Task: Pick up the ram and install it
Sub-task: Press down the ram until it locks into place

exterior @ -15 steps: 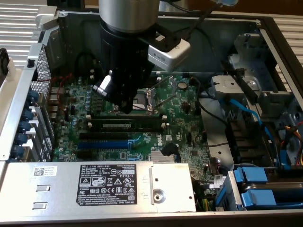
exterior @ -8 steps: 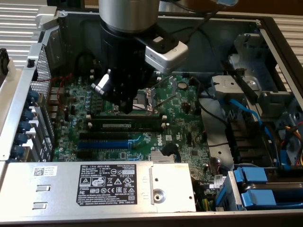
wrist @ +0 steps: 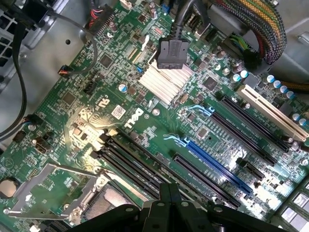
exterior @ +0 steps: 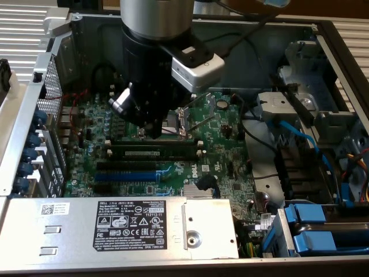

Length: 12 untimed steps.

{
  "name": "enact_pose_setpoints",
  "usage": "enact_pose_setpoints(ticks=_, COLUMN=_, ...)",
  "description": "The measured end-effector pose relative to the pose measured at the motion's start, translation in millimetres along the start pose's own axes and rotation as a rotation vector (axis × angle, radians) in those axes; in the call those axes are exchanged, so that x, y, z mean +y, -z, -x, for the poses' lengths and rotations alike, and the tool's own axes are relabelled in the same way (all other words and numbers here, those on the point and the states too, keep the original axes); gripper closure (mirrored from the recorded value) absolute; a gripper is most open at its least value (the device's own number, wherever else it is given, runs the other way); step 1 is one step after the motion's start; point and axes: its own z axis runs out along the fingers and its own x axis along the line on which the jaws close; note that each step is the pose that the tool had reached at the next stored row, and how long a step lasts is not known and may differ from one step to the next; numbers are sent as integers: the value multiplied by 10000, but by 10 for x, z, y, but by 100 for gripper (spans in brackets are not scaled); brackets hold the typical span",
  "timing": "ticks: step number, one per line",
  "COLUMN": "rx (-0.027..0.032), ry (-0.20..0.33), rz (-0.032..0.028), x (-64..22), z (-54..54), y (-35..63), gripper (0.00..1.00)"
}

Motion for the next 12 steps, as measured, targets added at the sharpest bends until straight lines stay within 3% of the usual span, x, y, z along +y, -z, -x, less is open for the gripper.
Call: enact_pose_setpoints(ticks=12, rx=36, ry=-1618, rz=4, x=0, z=0, y=0, gripper=90)
